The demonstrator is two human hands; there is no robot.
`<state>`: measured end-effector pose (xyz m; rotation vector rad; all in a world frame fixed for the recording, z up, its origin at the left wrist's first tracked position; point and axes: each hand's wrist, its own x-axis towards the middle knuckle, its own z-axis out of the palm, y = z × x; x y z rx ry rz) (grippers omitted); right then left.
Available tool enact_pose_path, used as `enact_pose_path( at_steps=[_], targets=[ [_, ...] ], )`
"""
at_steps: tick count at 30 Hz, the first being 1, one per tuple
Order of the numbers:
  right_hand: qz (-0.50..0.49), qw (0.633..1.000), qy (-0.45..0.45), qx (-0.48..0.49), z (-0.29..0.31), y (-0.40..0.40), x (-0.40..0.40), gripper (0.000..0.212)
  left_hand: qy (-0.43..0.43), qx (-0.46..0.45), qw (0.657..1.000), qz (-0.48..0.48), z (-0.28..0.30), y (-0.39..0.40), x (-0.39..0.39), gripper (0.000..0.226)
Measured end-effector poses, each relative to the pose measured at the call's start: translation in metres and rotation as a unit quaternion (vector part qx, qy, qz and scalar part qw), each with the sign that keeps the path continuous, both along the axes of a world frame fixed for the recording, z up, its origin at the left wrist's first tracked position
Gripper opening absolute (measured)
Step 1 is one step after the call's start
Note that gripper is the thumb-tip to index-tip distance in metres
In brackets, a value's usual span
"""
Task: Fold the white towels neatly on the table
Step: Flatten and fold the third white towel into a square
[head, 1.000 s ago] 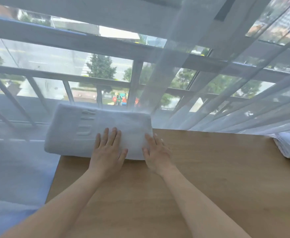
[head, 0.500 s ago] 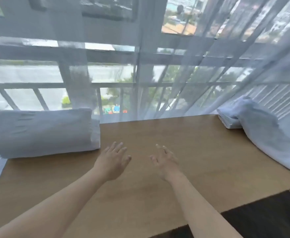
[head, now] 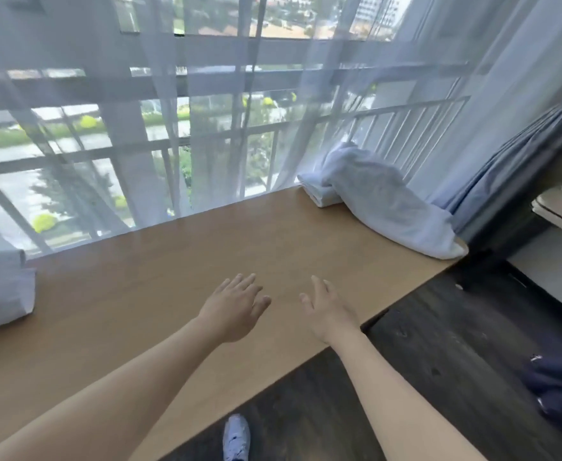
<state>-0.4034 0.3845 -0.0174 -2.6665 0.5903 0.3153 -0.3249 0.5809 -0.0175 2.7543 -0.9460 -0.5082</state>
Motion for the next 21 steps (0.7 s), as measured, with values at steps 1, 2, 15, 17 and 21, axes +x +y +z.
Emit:
enact_pose_path(
  at_steps=[1,2,15,17,21],
  targets=[
    [-0.002,1.0,0.0,0.002,-0.001,-0.009,0.001,0.061,0.0,0.0,1.0,-0.005,-0.001,-0.013,0.004,0.059],
    [-0.003,1.0,0.004,0.002,-0.002,-0.017,0.002,0.061,-0.001,-0.004,1.0,-0.007,-0.002,-0.026,0.009,0.06],
    [-0.069,0.997,0.003,0.024,-0.022,-0.154,0.051,0.059,0.032,-0.025,0.999,-0.015,-0.034,-0.22,0.086,0.069],
    [-0.079,0.997,-0.003,0.024,-0.023,-0.177,0.061,0.059,0.037,-0.018,0.999,-0.019,-0.034,-0.238,0.098,0.069],
    [-0.093,0.995,-0.017,0.03,-0.023,-0.215,0.078,0.058,0.031,-0.011,0.999,-0.028,-0.03,-0.268,0.121,0.068]
  ],
)
